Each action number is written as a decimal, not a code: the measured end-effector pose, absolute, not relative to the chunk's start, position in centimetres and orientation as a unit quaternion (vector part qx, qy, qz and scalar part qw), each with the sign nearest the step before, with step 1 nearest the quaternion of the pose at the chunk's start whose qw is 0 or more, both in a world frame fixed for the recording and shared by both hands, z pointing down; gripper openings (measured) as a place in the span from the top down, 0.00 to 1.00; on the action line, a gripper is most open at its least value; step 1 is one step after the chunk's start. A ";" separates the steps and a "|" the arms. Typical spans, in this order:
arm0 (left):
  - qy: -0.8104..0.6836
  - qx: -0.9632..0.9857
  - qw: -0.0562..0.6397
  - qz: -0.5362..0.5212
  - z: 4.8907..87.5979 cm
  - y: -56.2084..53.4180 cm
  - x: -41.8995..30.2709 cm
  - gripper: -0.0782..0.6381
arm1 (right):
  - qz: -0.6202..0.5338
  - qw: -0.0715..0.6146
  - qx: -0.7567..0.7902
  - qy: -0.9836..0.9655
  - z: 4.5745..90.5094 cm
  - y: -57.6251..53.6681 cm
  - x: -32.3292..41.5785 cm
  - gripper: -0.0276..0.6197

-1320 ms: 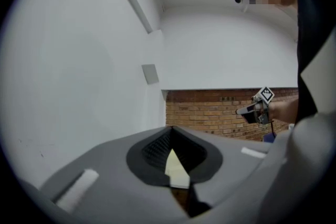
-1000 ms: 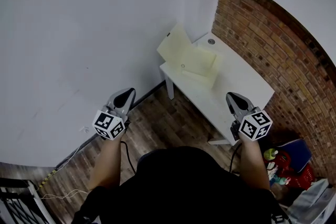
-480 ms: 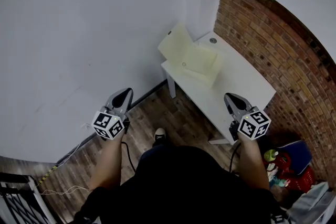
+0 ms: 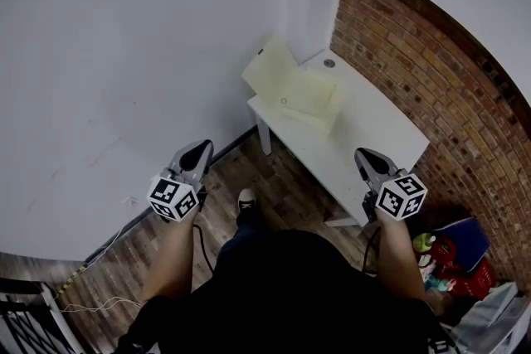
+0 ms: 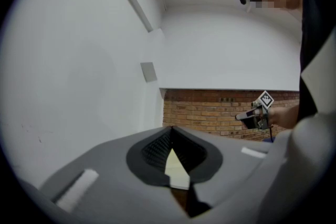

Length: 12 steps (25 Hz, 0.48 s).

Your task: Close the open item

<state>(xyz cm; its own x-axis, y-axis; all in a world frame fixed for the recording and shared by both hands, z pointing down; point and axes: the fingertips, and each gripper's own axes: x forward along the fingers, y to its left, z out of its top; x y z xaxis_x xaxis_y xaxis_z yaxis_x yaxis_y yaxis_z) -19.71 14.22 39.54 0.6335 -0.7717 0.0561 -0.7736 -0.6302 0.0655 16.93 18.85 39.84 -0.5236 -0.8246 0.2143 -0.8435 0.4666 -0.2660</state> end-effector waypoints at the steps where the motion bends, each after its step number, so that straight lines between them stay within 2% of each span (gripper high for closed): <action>1: -0.429 0.902 0.042 0.011 39.6 14.2 -19.7 0.89 | 0.171 0.029 0.487 -0.856 39.9 18.9 16.9 0.96; 12: -0.428 0.902 0.052 0.020 41.0 14.0 -19.7 0.89 | 0.181 0.029 0.494 -0.850 40.9 18.4 17.3 0.96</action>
<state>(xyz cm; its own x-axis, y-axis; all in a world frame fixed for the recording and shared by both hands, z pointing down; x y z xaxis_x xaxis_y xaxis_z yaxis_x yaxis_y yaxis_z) -19.65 13.98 41.04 0.6336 -0.7693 0.0816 -0.7736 -0.6290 0.0773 17.34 18.45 40.87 -0.5103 -0.8291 0.2284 -0.8502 0.4462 -0.2796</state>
